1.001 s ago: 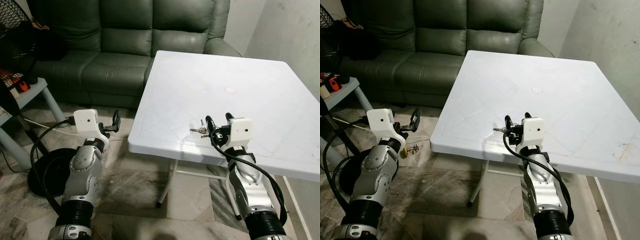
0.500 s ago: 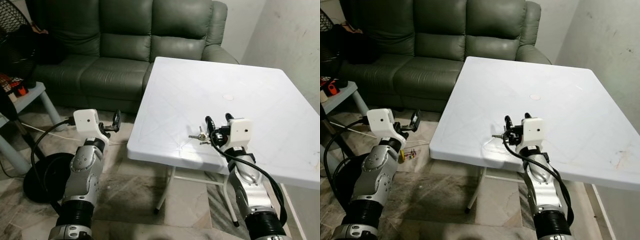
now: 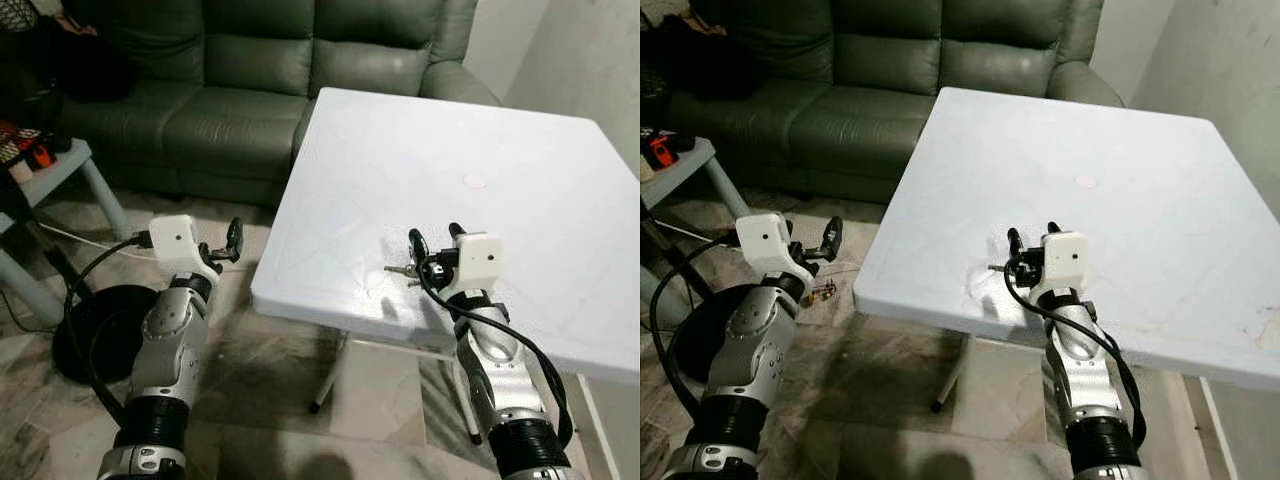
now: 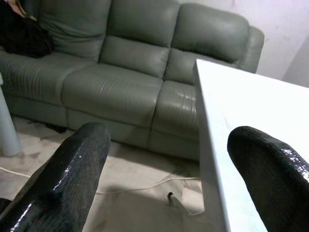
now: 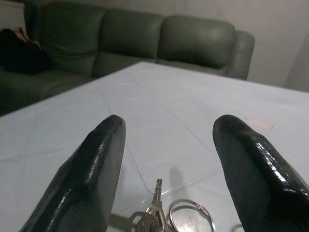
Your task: Hang keys on a hook
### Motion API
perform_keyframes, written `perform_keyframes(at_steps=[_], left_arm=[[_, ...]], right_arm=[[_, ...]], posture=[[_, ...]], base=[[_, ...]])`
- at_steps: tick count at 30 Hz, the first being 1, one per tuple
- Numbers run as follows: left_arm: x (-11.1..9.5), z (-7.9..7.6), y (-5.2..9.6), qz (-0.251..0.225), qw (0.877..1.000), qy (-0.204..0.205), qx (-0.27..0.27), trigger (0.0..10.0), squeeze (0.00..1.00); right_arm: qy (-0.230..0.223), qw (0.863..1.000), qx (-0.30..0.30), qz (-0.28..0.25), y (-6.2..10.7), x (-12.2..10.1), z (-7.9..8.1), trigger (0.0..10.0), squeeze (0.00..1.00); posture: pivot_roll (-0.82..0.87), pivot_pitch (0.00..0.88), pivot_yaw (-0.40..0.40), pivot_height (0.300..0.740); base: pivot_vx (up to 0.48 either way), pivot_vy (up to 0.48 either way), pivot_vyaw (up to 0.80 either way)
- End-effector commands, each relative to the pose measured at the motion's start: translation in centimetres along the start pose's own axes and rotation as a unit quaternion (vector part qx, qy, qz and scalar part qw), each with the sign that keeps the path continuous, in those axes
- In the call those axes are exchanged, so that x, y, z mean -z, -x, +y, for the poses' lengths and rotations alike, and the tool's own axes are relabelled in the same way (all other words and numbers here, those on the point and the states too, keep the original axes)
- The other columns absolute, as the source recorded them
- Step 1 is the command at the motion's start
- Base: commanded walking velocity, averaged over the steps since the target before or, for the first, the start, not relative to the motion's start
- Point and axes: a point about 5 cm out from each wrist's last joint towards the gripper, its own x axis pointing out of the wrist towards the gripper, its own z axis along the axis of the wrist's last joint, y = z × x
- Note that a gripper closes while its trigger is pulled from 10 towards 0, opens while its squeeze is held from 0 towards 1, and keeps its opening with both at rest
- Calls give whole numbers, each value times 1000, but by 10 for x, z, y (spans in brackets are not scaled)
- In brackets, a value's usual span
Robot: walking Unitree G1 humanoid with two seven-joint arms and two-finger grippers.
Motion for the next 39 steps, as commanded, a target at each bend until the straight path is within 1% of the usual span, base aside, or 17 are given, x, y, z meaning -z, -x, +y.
perform_keyframes(at_steps=[1, 16, 29, 32, 34, 36, 39], left_arm=[[-1, -2, -2, 3, 1000, -4, 1, 10000, 0], [-4, -4, -1, -8, 1000, 2, 9, 10000, 0], [-4, -5, -1, -8, 1000, 0, 12, 10000, 0], [-4, -5, -2, -7, 1000, -1, 12, 10000, 0], [-4, -5, -2, -7, 1000, -1, 13, 10000, 0], [-4, -5, -1, -7, 1000, 0, 12, 10000, 0], [-3, -5, -1, -7, 1000, 2, 12, 10000, 0]], right_arm=[[4, 1000, 2, 2, -1, -1, -2, 10000, 0], [8, 1000, 0, 6, -1, 0, -3, 10000, 0], [7, 1000, -1, 5, 0, 0, -2, 10000, 0], [3, 1000, -11, 0, 1, -1, -1, 10000, 0], [4, 1000, -16, 1, 1, -1, 0, 10000, 0], [3, 1000, -15, 16, 1, 2, 0, 10000, 0], [-5, 1000, -18, 20, 1, 3, 0, 10000, 0]], posture=[[29, 0, -49, 740], [30, 0, -57, 740], [28, 0, -56, 740], [28, 0, -56, 740], [28, 0, -56, 740], [31, 0, -58, 740], [32, 0, -58, 740]], base=[[0, 0, 0], [0, 0, 0], [0, 0, 0], [0, 0, 0], [0, 0, 0], [0, 0, 0], [0, 0, -688]])
